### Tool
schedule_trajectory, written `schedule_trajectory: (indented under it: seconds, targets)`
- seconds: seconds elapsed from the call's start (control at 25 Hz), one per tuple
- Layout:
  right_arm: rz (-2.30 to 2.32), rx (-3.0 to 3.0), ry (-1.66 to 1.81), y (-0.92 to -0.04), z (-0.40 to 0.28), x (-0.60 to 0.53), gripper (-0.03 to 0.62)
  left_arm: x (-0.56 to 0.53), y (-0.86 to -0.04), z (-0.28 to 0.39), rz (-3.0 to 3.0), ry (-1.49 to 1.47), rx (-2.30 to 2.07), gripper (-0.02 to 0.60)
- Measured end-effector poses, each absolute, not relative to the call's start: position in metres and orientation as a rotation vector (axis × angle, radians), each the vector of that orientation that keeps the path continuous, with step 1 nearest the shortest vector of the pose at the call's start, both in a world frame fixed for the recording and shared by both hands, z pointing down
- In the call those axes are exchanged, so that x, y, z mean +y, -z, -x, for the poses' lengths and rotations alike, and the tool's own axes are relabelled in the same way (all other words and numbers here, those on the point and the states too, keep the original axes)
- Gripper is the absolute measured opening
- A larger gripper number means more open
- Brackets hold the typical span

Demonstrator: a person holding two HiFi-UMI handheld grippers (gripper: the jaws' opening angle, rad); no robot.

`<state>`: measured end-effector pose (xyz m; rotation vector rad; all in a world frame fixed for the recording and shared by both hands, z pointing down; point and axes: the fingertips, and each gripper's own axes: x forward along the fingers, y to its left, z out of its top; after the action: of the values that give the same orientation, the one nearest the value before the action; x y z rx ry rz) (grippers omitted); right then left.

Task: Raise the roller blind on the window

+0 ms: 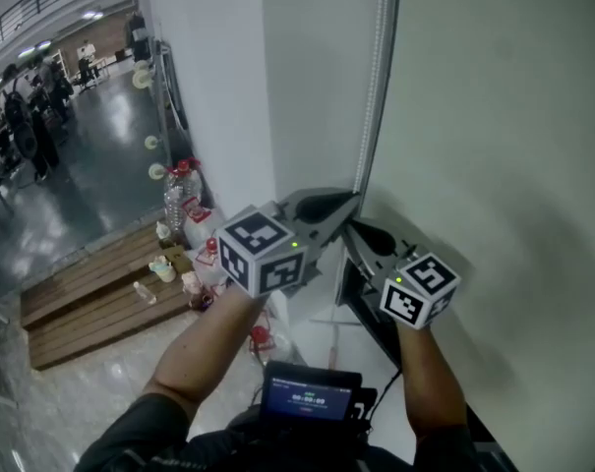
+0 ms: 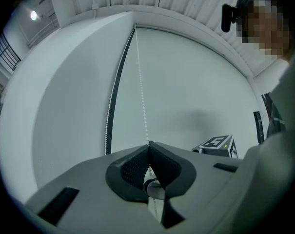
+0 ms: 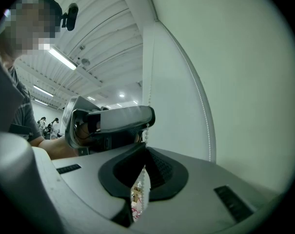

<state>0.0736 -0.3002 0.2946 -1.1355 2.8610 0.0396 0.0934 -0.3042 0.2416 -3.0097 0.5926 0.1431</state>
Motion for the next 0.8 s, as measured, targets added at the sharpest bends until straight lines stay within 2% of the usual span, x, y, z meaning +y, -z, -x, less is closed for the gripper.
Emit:
schedule_trajectory:
  seconds: [0.8]
  targets:
    - [1.200, 2.905, 0.088, -0.354, -0.081, -0.300, 0.002, -0.304, -0.297, -0.099, 3.054, -0.070, 0.602, -0.002]
